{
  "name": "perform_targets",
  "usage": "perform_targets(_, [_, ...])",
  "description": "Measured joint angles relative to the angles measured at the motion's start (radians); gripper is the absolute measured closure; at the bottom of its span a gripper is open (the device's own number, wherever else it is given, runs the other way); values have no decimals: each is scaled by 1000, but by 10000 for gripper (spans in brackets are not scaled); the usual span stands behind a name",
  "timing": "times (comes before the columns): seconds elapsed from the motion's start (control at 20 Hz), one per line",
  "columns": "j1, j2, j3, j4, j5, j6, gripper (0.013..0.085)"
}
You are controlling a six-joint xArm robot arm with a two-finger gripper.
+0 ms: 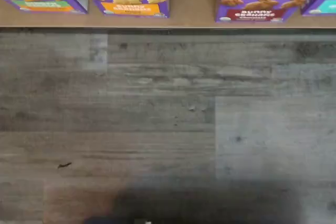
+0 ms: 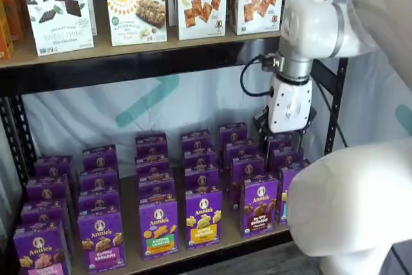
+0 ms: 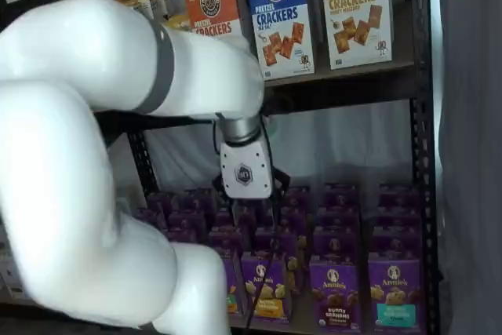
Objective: Pick up the purple box with a brown patch in the center, on the bottom shelf, the fifth box from the left
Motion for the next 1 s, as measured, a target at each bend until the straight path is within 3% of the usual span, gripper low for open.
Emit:
perform_targets(0.3, [17, 103, 41, -43, -143, 36, 130])
perform_targets(0.55, [7, 189, 64, 27, -262, -25, 130])
perform_targets(0.7, [13, 260, 54, 20, -321, -18, 130])
perform_targets(0.95, [27, 379, 30, 66, -417, -48, 130])
perform_targets(1.0, [31, 410, 21, 46, -436, -28, 130])
